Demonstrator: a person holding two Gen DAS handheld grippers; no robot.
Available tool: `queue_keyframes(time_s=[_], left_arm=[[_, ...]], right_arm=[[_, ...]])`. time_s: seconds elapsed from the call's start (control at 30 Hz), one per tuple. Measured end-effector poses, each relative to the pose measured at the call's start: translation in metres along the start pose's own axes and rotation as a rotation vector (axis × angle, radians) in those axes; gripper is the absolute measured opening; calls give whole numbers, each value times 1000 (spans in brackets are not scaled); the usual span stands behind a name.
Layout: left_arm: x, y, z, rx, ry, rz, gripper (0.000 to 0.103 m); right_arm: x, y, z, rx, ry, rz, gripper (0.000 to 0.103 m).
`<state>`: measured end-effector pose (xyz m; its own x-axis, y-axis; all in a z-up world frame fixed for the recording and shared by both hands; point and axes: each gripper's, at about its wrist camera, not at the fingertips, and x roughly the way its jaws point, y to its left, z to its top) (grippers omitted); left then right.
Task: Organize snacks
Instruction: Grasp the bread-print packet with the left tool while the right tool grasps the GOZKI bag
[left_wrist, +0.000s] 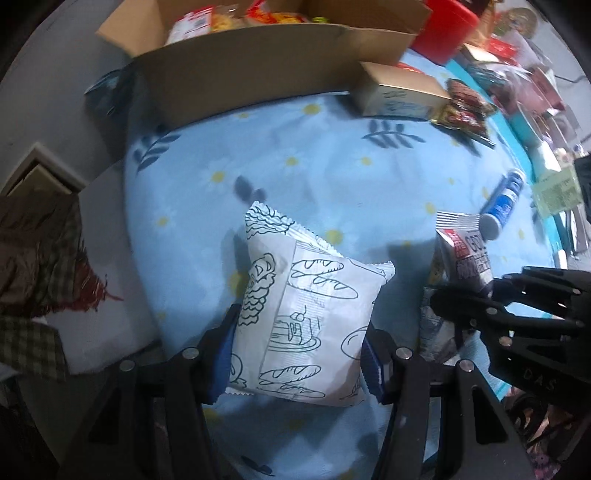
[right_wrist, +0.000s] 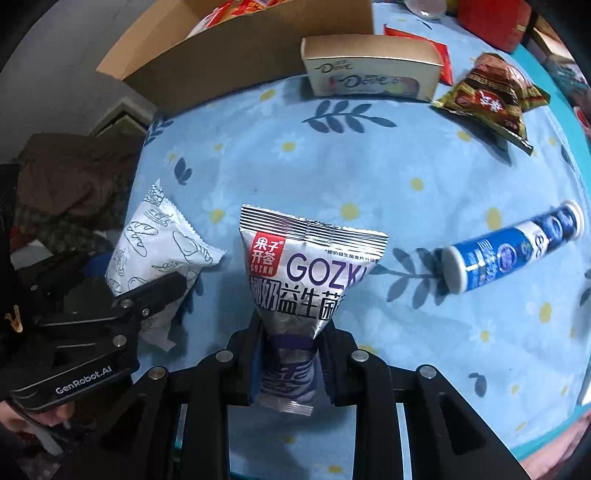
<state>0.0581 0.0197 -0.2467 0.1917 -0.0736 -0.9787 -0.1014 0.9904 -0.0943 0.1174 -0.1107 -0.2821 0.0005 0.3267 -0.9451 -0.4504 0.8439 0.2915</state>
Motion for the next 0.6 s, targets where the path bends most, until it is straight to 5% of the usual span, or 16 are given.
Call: queue_keyframes(time_s=[0.13,0.27,0.6], left_arm=[[4,8,-7,-26,-4,-2,57],[8,6,-9,-22,-10,7,58],[13,-11,-16,78,-58,85,63]], right_arm=[[0,7,-6,-24,-3,-24,28],[5,9,-12,-27,9,-46,42],[6,22,-26,-71,-53,-129,44]])
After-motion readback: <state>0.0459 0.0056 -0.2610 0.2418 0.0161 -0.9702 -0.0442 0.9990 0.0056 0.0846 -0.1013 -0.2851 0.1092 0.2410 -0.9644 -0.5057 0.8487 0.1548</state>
